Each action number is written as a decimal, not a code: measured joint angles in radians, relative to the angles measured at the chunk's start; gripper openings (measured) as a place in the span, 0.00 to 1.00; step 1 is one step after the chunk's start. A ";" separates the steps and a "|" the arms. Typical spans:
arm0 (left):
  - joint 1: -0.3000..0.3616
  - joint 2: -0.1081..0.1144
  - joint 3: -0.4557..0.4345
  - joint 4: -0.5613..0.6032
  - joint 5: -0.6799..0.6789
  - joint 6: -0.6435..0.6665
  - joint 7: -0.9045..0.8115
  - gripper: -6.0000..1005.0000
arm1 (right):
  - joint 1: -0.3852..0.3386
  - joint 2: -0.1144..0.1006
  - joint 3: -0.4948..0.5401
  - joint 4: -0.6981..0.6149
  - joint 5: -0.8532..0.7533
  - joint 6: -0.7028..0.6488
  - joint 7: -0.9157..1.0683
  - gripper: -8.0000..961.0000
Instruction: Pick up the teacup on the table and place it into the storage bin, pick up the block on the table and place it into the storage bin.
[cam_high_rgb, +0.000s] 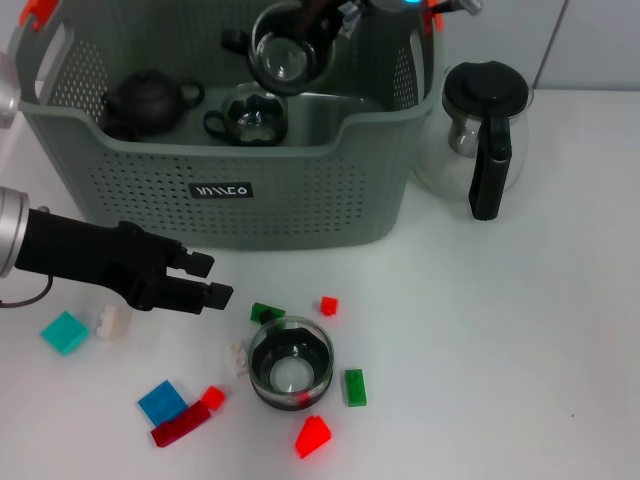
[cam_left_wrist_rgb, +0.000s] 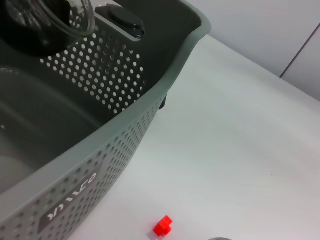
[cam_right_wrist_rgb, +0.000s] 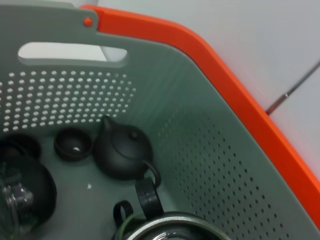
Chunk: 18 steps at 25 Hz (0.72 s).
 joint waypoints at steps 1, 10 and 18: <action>0.000 -0.001 0.000 0.000 0.000 0.000 0.001 0.57 | -0.001 -0.001 0.000 0.006 0.000 0.003 0.000 0.06; 0.002 -0.006 0.000 0.000 0.000 0.000 0.001 0.57 | -0.025 -0.004 0.012 0.038 -0.023 0.023 0.008 0.06; 0.002 -0.009 0.000 -0.003 0.000 -0.001 0.002 0.57 | -0.033 -0.003 -0.008 0.049 -0.027 0.030 -0.008 0.06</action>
